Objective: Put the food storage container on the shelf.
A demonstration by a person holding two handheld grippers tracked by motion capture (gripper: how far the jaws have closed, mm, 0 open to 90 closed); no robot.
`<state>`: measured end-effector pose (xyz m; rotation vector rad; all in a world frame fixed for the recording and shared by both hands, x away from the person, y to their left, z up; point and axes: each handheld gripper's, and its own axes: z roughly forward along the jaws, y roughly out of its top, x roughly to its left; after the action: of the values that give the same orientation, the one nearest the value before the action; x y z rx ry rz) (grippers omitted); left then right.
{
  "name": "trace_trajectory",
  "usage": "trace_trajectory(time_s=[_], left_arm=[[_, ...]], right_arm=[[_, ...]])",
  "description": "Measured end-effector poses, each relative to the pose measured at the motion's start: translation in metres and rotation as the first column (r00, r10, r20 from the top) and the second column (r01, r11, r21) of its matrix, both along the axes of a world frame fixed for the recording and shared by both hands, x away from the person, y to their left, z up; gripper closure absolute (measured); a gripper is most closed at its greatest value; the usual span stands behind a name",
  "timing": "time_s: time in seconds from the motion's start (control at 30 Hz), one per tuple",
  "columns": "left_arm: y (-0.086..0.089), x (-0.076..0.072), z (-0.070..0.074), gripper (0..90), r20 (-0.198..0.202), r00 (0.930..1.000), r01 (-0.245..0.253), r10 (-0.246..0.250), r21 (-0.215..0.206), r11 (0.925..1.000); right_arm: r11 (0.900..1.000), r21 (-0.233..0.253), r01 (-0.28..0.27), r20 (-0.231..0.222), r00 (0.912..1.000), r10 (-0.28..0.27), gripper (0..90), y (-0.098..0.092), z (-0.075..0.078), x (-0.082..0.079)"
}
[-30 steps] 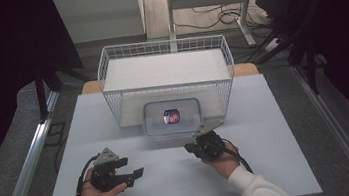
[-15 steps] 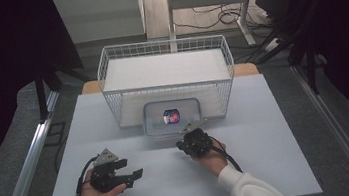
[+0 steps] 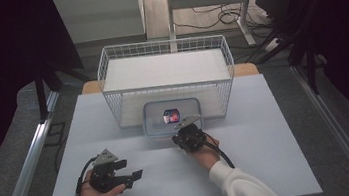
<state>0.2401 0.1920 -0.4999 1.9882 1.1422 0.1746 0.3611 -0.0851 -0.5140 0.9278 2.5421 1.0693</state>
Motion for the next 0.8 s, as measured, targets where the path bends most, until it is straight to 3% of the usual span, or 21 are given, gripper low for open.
trace_trajectory(time_s=[0.4,0.53,0.67,0.8], left_arm=[[0.0,-0.003,-0.001,26.1,0.003,0.9999,-0.01,0.01,-0.003,0.9999],[0.001,-0.005,0.0,26.1,0.005,0.9997,-0.023,0.023,-0.008,0.9997],[0.0,-0.005,-0.001,26.1,0.001,0.9999,-0.016,0.016,0.0,0.9999],[0.0,-0.005,-0.002,26.1,0.001,0.9999,-0.015,0.015,0.003,0.9999]], right_arm=[[1.0,0.017,0.01,0.02,0.9997,-0.011,88.7,0.003,0.008,0.002],[0.998,0.037,0.046,0.028,0.9985,-0.047,88.7,0.004,0.014,0.006],[0.996,0.077,0.046,0.013,0.9988,-0.047,88.7,0.002,0.014,0.014],[0.996,0.076,0.052,0.017,0.9984,-0.053,88.7,0.003,0.014,0.019]])
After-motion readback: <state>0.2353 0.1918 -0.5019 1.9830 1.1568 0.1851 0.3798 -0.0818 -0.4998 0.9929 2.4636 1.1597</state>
